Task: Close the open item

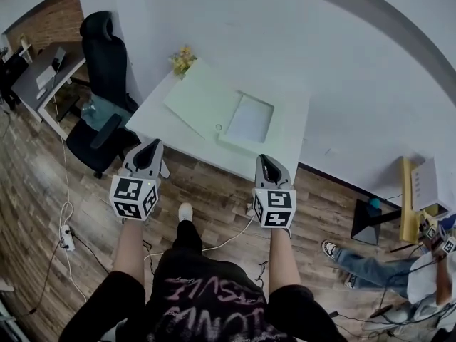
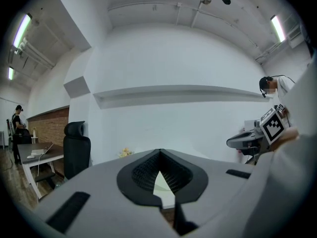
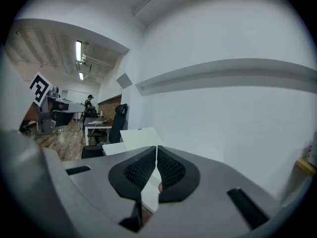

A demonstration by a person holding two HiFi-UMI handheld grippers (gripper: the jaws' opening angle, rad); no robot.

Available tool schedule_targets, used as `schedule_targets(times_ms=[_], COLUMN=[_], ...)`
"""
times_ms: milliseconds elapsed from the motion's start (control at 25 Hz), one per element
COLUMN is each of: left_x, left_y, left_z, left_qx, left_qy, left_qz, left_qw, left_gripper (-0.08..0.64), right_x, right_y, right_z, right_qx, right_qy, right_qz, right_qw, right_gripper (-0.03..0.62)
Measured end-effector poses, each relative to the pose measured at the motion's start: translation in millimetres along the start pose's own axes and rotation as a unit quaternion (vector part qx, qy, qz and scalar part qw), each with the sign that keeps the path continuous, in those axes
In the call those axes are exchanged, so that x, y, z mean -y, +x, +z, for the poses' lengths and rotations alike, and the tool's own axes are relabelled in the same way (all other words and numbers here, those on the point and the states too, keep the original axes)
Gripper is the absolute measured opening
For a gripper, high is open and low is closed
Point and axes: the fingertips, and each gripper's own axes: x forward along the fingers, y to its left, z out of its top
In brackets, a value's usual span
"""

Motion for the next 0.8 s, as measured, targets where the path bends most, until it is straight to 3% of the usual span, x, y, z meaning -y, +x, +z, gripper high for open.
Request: schedule_targets(times_ms=[800], left_x=[-150], left_y=[206], left_z=[-25], left_qx=[-0.05], left_qy=[-0.019], left_qz=[-0.057], left_qw=[0.997], left_gripper=[0.014], right_x=[-1], right_y=[223], right_z=[35], right_qx=[-0.045], right_qy=[0.009], right_qz=[-0.034], right_qw=[0.998], right_gripper=[0.026])
